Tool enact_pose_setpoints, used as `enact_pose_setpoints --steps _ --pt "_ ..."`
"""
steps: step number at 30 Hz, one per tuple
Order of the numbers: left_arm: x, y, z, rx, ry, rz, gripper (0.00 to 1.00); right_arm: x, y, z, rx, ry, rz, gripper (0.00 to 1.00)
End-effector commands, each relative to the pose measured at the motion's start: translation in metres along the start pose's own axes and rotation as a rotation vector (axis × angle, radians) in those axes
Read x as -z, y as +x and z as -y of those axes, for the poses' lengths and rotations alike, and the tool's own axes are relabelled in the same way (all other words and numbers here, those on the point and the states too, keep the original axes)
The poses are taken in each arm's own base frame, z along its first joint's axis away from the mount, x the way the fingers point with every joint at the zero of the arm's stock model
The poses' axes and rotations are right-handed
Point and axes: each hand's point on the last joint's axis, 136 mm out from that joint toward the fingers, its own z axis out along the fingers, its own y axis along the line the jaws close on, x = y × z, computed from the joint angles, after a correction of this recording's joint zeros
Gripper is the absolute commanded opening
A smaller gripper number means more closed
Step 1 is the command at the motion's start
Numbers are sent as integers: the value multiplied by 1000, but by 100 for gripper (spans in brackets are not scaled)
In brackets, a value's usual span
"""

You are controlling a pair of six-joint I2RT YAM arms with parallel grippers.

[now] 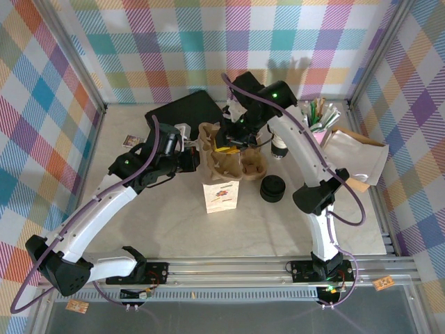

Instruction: Pack the takeout coffee

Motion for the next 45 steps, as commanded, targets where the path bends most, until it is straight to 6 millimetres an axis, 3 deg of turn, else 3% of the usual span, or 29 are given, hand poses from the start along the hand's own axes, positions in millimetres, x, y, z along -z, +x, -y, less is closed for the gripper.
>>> enact_pose_setpoints --steps 1,18,27,39,45 --pt "9 -12 12 -32 51 42 0 -2 13 24 -82 101 -60 20" --pt "8 -11 22 -84 95 31 0 5 -39 9 -99 50 173 20" --pt "5 -12 14 -74 58 38 0 3 -50 2 -133 3 217 20" --pt "3 -8 9 -54 43 42 0 -9 -38 20 -48 144 191 20" --pt "2 -6 9 -66 52 43 0 3 -47 -6 -98 15 252 20"
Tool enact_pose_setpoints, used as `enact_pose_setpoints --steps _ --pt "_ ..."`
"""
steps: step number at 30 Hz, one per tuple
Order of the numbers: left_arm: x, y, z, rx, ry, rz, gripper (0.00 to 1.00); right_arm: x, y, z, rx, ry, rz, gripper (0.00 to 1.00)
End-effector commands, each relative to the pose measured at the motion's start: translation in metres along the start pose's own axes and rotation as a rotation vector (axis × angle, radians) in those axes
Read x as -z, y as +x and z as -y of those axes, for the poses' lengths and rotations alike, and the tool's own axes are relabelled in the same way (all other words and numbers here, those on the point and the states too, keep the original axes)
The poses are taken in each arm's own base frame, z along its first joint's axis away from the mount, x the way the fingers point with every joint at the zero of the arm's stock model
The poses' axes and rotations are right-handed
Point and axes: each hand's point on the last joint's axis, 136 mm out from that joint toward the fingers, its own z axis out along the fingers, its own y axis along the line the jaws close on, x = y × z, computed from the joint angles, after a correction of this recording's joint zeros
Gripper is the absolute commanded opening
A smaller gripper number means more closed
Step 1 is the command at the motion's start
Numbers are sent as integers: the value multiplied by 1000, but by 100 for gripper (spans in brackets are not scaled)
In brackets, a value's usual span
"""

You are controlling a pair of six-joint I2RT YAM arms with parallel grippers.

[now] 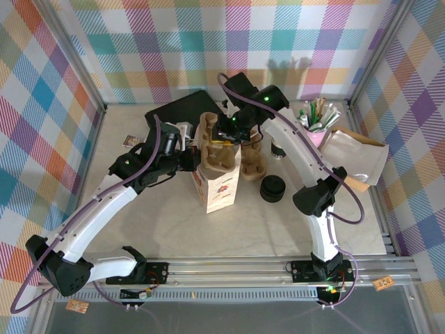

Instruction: Pack the takeout coffee

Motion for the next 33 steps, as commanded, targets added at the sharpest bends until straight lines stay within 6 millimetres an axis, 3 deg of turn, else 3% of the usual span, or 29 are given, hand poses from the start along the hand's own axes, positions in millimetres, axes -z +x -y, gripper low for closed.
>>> enact_pose_setpoints --steps 1,5,11,20,33 --pt "4 -1 3 -19 20 17 0 19 -4 -20 -38 -97 47 20" --pt "5 2 0 -40 9 16 0 20 -3 -34 -77 -172 18 20" --pt "8 3 -3 -76 -4 18 0 25 -1 -39 -115 -219 -15 20" --pt "7 4 -3 -103 -6 11 0 39 -2 -37 -161 -257 -29 19" --pt "8 6 -7 -134 -21 8 0 37 -6 -35 -219 -305 -52 19"
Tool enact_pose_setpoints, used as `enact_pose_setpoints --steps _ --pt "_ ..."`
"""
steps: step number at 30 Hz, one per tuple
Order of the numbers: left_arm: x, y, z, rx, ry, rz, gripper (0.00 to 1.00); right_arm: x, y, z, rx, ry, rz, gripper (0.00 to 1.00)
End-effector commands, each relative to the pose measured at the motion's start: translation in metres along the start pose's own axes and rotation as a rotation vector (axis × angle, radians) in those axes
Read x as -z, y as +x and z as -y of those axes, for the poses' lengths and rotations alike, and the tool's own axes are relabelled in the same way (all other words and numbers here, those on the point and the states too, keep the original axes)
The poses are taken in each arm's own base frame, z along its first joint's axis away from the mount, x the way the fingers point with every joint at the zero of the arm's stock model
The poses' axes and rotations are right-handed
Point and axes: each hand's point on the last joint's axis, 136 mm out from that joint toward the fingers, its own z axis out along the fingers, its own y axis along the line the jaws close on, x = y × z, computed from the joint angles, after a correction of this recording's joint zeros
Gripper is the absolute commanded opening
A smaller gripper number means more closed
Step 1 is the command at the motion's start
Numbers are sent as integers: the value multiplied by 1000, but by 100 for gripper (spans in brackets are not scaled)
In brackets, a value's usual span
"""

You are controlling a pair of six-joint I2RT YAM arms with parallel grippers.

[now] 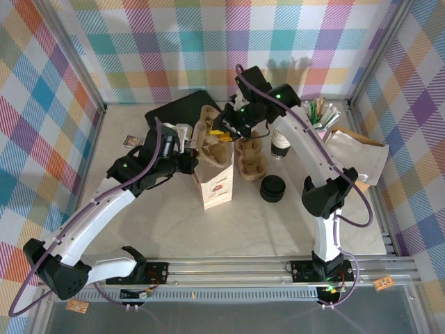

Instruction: Pack the takeout coffee

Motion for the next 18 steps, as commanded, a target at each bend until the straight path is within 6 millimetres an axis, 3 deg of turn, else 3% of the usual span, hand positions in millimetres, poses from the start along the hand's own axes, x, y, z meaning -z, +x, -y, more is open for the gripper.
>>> enact_pose_setpoints --steps 1,18 --pt "4 5 1 -28 7 -13 0 15 3 -14 3 -61 10 19" --pt "1 2 5 26 32 5 0 -4 -6 30 132 167 90 19"
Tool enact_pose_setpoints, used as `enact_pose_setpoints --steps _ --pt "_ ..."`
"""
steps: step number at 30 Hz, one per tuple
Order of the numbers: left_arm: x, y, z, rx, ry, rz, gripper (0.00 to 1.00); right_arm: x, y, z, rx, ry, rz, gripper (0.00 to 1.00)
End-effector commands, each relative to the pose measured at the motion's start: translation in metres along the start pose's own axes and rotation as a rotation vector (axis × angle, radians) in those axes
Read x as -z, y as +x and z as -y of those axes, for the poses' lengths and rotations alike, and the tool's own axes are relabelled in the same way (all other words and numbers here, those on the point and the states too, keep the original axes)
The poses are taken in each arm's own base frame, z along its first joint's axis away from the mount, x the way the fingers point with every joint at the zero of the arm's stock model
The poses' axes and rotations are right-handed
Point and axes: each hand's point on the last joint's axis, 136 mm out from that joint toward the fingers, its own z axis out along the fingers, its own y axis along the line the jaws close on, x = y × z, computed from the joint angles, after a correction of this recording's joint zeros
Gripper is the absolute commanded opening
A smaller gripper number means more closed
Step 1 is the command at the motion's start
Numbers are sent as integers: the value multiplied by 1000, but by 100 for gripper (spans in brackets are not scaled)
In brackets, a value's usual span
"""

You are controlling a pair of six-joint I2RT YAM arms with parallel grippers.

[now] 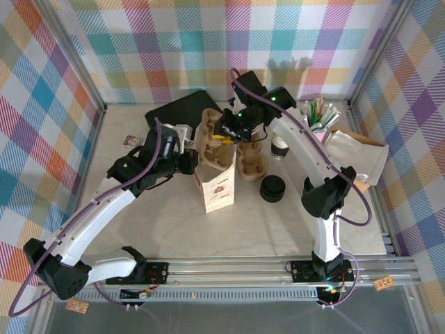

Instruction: Pack the takeout coffee

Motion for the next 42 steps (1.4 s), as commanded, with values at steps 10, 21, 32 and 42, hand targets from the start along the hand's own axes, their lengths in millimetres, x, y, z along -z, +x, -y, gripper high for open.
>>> enact_pose_setpoints --steps 10,21,32,42 --pt "0 -6 0 58 3 40 0 6 15 3 209 133 50 19" --pt "-2 -5 -1 113 7 50 0 6 36 4 397 226 49 20" --pt "-3 -7 1 131 14 57 0 6 37 33 349 366 36 20" --pt "-9 -8 5 142 37 55 0 -6 33 36 364 416 60 20"
